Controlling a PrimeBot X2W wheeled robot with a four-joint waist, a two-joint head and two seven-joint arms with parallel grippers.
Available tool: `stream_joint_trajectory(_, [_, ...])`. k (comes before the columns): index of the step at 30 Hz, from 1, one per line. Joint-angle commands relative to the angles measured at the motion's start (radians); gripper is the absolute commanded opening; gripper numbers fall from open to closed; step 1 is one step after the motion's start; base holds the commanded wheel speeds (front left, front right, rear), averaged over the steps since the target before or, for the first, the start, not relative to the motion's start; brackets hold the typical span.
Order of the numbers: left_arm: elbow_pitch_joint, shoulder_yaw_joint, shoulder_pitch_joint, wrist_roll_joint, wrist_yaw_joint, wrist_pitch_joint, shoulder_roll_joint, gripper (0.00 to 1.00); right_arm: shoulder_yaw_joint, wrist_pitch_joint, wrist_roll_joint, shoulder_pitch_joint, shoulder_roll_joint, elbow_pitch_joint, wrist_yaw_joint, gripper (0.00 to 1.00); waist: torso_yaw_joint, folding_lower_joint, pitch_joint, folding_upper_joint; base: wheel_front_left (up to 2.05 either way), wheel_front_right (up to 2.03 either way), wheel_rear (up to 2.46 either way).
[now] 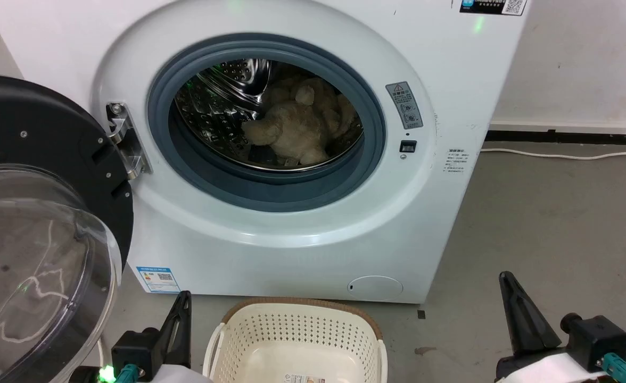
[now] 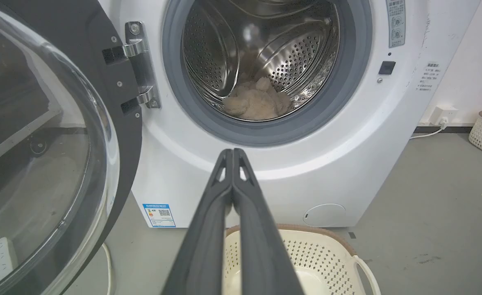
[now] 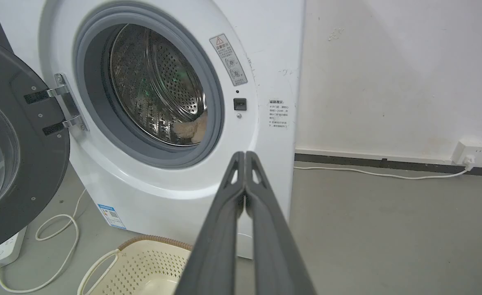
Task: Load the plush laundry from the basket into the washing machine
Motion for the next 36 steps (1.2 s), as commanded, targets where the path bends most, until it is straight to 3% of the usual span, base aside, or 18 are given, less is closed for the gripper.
stream_joint_trajectory(1, [-0.009, 0.005, -0.014, 0.01, 0.001, 0.008, -0.003, 0.0, -0.003, 0.007, -0.012, -0.02, 0.0, 0.003, 0.0, 0.0, 0.0, -0.0001, 0.001, 0.0, 0.0, 0.0, 0.0])
stream_joint_trajectory(36, [-0.047, 0.029, -0.04, 0.049, 0.002, 0.078, -0.019, 0.0, -0.014, 0.077, -0.072, -0.047, -0.001, 0.009, 0.001, 0.0, 0.002, -0.0001, 0.015, 0.0, 0.0, 0.0, 0.0])
